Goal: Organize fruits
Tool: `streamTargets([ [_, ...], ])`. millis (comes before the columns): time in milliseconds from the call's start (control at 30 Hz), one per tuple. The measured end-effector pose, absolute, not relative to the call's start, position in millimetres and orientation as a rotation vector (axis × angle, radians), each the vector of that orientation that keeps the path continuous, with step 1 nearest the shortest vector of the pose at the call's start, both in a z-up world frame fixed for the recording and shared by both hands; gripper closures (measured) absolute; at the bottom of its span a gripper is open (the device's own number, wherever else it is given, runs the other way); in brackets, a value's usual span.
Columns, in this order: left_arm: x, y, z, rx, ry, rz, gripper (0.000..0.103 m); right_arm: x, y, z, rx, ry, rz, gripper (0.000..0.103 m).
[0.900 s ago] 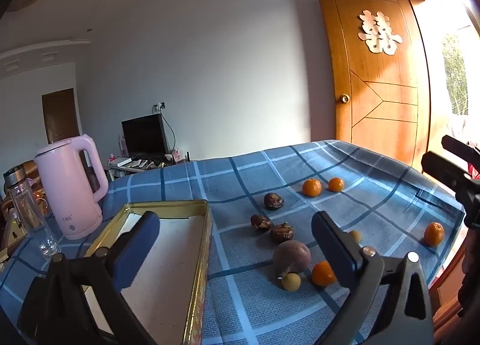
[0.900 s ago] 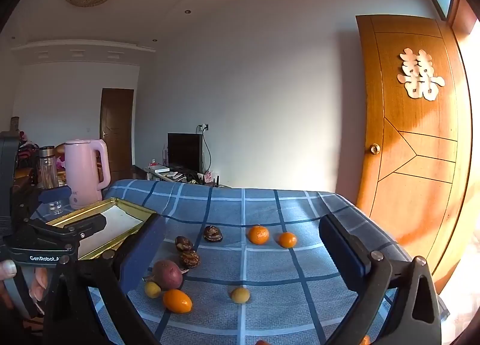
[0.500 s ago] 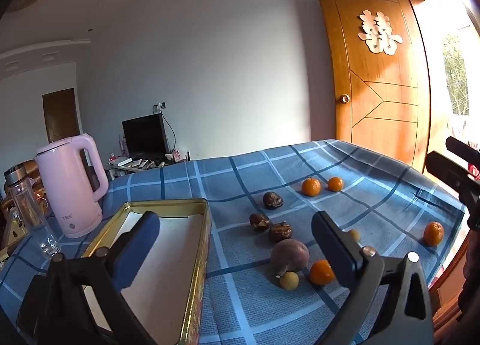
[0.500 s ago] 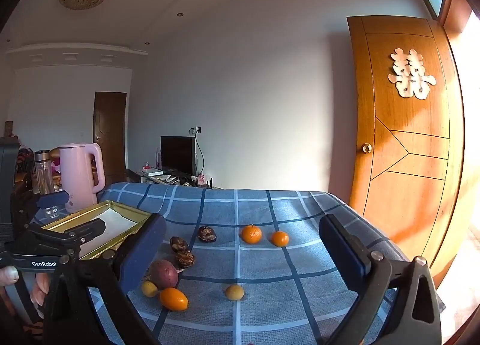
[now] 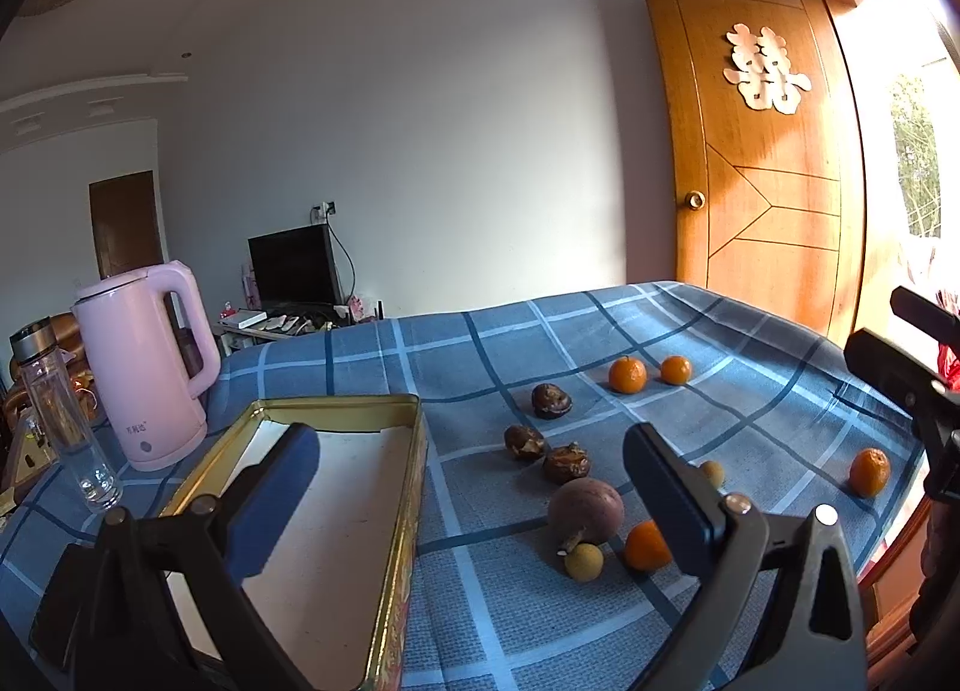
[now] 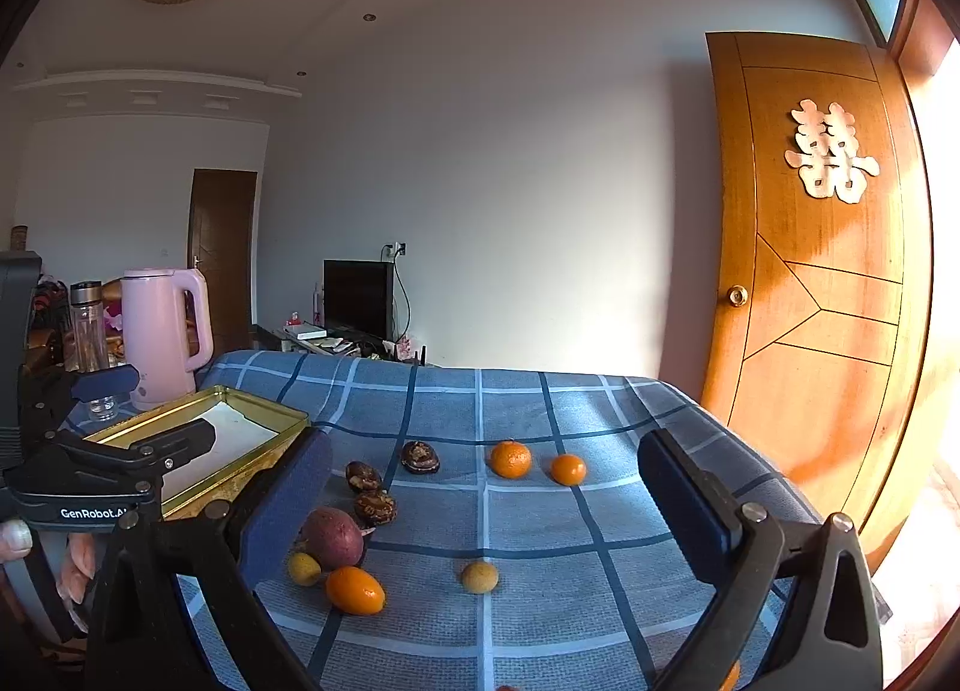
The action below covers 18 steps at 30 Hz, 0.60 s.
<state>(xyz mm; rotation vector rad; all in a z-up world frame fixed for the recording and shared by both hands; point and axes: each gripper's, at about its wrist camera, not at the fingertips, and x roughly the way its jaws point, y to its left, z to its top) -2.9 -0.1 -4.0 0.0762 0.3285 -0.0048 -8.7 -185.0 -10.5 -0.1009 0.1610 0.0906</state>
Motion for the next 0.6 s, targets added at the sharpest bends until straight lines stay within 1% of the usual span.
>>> streamTargets([
  [600,-2,10,-5,0.056,0.331,0.02,0.0,-7,-169,-17,-0.117,0.167,0.141,0.001],
])
